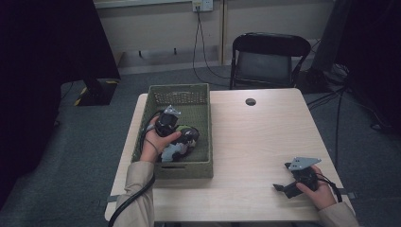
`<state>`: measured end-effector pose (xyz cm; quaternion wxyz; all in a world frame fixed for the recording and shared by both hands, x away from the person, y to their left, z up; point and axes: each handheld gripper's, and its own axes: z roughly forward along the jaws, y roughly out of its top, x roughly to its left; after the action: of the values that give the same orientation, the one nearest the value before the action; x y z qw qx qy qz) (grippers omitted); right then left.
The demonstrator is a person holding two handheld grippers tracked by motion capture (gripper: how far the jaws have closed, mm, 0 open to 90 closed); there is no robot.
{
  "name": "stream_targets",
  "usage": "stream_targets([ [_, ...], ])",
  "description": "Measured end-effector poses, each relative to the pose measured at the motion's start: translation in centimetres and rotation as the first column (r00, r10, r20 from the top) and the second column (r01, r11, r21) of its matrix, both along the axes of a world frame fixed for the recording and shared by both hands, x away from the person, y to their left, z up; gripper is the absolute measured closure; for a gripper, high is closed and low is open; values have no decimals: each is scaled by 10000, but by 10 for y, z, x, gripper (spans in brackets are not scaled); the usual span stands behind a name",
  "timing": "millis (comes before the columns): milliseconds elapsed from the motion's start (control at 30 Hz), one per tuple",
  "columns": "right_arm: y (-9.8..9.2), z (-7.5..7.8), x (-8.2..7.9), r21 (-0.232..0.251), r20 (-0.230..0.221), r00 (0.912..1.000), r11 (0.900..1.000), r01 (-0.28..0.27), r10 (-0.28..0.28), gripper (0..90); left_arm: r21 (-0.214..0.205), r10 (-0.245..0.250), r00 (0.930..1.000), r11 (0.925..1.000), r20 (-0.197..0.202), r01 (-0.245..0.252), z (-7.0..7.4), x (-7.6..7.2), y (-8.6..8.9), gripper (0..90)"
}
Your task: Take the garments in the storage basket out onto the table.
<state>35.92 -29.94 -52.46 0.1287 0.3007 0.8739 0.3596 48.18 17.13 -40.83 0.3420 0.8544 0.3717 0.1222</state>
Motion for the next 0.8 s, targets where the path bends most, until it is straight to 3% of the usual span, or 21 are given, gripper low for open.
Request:
stream_targets([
  [167,0,0,0,0,3,10000,10000,-3,3,0,493,77,9996,9988,-282,-63,-15,10,-3,41],
  [467,0,0,0,0,0,10000,10000,-1,1,0,768,140,9971,9970,-748,-82,-38,18,-7,40],
  [533,0,0,0,0,1,10000,10000,-1,1,0,1209,68,9955,9927,-944,47,-44,21,-9,40],
  [600,0,0,0,0,1,10000,10000,-2,2,0,1209,68,9955,9927,-944,47,-44,21,-9,40],
  [800,0,0,0,-1,1,10000,10000,-2,2,0,1923,23,9899,9810,-1418,252,-56,24,-12,39],
])
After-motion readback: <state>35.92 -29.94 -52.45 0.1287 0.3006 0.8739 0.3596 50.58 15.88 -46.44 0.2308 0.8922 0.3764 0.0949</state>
